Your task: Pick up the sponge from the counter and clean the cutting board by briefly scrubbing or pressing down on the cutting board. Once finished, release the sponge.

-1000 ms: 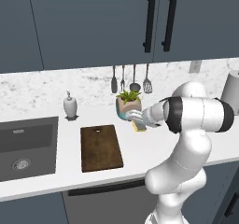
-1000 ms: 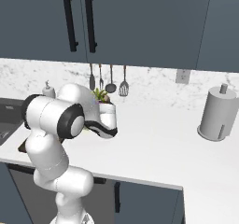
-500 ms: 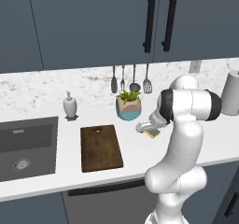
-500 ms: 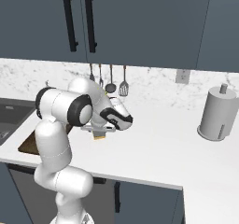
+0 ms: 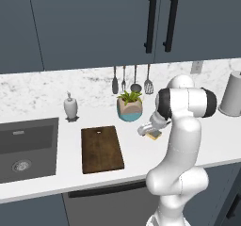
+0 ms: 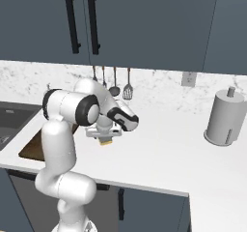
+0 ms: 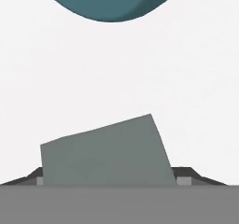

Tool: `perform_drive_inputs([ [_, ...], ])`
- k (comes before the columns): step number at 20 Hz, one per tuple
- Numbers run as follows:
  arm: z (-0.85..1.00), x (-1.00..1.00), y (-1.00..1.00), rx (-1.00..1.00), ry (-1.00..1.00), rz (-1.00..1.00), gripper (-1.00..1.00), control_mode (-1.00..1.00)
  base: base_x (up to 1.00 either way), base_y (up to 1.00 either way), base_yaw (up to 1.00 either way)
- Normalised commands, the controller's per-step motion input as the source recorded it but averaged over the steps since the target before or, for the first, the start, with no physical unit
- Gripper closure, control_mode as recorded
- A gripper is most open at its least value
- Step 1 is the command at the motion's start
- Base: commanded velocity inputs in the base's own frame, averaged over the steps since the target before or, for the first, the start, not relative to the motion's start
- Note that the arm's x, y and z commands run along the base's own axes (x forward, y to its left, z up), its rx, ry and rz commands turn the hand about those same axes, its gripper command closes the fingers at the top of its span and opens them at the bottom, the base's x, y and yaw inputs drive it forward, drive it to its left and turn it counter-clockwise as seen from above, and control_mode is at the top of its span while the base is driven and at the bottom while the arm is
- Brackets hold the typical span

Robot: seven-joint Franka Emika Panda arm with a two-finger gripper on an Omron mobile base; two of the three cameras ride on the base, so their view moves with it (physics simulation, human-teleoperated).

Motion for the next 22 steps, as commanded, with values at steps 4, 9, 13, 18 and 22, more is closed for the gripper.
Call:
perform_drive_inputs([
  [4,0.00,0.00,-0.01,0.01,0.00,0.00,-1.00,-1.00,0.00,0.00,0.00],
  [9,0.00,0.00,-0.07,0.00,0.00,0.00,-1.00,-1.00,0.00,0.00,0.00],
  [13,0.10,0.00,-0.07,0.00,0.00,0.00,-1.00,-1.00,0.00,0.00,0.00],
  [18,0.74,-0.15,-0.01,-0.06,-0.09,-0.02,-1.00,-1.00,0.00,0.00,0.00],
  [22,1.00,-0.43,0.03,-0.03,-0.12,0.00,-1.00,-1.00,0.00,0.00,0.00],
])
